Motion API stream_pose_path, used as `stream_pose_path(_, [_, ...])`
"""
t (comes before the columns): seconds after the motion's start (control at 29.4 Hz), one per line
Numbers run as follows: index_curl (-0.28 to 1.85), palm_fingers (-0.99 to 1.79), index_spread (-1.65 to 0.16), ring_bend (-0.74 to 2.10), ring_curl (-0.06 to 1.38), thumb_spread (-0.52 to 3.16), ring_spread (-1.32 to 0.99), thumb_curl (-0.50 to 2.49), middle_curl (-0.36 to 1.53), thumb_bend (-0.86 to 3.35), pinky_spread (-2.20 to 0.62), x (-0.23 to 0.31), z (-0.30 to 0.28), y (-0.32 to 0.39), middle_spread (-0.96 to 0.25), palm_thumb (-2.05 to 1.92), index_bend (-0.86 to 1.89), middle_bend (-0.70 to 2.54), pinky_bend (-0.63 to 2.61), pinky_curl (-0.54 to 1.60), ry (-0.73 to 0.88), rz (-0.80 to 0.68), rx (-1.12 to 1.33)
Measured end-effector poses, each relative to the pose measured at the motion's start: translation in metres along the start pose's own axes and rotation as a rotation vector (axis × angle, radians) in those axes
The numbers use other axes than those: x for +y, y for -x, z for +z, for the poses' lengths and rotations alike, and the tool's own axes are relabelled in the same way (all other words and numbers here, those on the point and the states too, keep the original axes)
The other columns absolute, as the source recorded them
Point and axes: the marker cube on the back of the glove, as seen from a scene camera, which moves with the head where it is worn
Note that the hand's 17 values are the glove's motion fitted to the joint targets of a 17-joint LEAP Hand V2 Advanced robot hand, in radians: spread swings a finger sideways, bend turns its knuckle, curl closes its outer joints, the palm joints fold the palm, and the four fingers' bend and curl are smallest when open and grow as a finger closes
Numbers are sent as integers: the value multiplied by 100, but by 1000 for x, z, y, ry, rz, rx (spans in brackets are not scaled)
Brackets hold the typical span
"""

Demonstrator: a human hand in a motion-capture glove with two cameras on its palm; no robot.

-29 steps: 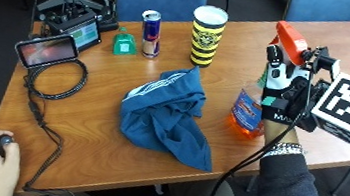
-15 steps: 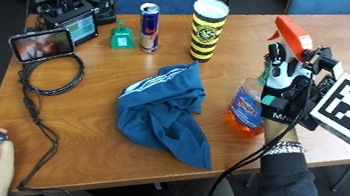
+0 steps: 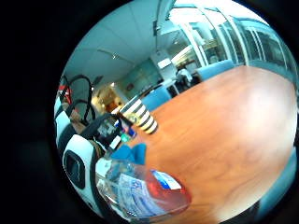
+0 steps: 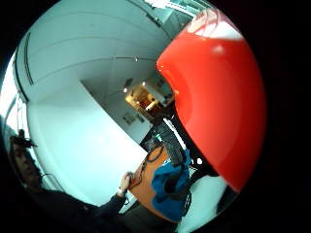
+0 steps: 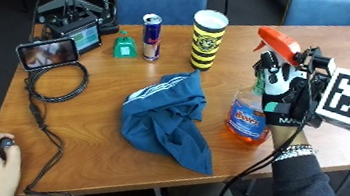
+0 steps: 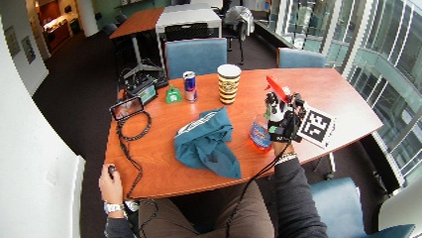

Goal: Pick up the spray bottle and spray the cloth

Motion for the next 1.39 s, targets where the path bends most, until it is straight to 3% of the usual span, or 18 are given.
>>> stream_pose_path(0.37, [44, 141, -30, 68, 43, 121, -23, 28, 49, -2, -30, -56, -26, 71, -22, 56, 19, 60, 43, 38, 446, -262, 16])
stream_pose_path(0.61, [45, 140, -30, 68, 43, 122, -22, 28, 49, -2, -29, -76, -16, 108, -22, 56, 19, 61, 42, 38, 719, -478, 213])
stream_pose_path(1.19, [47, 142, -29, 67, 42, 123, -22, 27, 48, -2, -30, -15, 71, 101, -22, 54, 20, 61, 42, 37, 1260, -650, 783])
stream_pose_path(1.39, [47, 142, -29, 67, 42, 123, -22, 27, 48, -2, -30, 12, 91, 87, -22, 53, 20, 61, 42, 37, 1373, -686, 912])
